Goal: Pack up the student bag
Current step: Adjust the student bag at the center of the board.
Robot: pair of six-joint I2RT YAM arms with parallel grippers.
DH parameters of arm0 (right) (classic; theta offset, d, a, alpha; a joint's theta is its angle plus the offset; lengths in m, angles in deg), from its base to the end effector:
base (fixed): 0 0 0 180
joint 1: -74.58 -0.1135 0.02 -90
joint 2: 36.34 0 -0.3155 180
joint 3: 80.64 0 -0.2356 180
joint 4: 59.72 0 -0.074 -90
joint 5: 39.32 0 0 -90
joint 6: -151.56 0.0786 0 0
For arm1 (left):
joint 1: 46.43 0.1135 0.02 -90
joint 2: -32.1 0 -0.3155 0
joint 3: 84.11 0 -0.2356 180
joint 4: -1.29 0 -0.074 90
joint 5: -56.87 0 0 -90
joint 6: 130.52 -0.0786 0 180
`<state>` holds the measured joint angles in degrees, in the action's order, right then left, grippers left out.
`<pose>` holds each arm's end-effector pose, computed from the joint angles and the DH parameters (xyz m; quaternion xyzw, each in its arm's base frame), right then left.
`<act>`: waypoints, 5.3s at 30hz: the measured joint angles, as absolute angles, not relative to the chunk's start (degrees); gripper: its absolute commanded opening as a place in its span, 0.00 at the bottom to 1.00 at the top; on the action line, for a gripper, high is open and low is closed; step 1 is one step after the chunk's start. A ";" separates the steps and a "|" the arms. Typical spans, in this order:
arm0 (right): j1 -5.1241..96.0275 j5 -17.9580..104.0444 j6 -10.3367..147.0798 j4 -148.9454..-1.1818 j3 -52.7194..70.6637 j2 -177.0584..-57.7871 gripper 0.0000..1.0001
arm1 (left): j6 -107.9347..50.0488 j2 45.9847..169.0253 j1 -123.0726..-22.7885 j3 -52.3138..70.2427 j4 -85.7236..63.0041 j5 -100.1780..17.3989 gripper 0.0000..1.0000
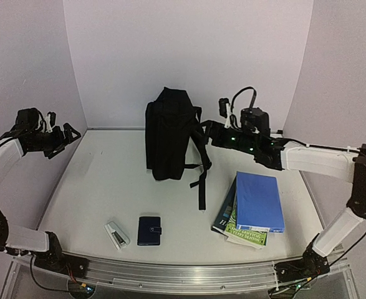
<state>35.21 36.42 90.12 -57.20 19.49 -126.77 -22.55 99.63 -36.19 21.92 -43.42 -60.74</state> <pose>0.2990 0.2704 0.3648 -0.1516 0.7381 0.4413 0.4873 0.2489 0.0079 0.3425 -0.1120 0.8729 -0.2428 0.4082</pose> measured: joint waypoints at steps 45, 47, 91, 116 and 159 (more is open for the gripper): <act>12.90 66.20 62.39 -81.57 -6.92 -142.05 0.64 | -22.72 101.67 -36.19 21.91 -43.53 -64.66 1.00; 8.55 66.28 63.14 -81.80 -8.65 -144.37 0.76 | -22.72 101.95 -36.19 21.92 -43.60 -64.64 1.00; 19.62 45.34 106.24 -72.44 6.04 -153.45 0.65 | -33.27 130.18 -69.89 3.09 -56.42 -37.24 0.70; 27.55 50.24 96.35 -76.02 12.79 -144.26 0.00 | -29.50 117.86 -67.50 -2.93 -58.02 -40.16 0.03; 27.82 38.60 93.10 -80.99 -2.06 -141.83 0.76 | -18.95 142.07 -58.02 -4.87 -54.36 -62.61 0.87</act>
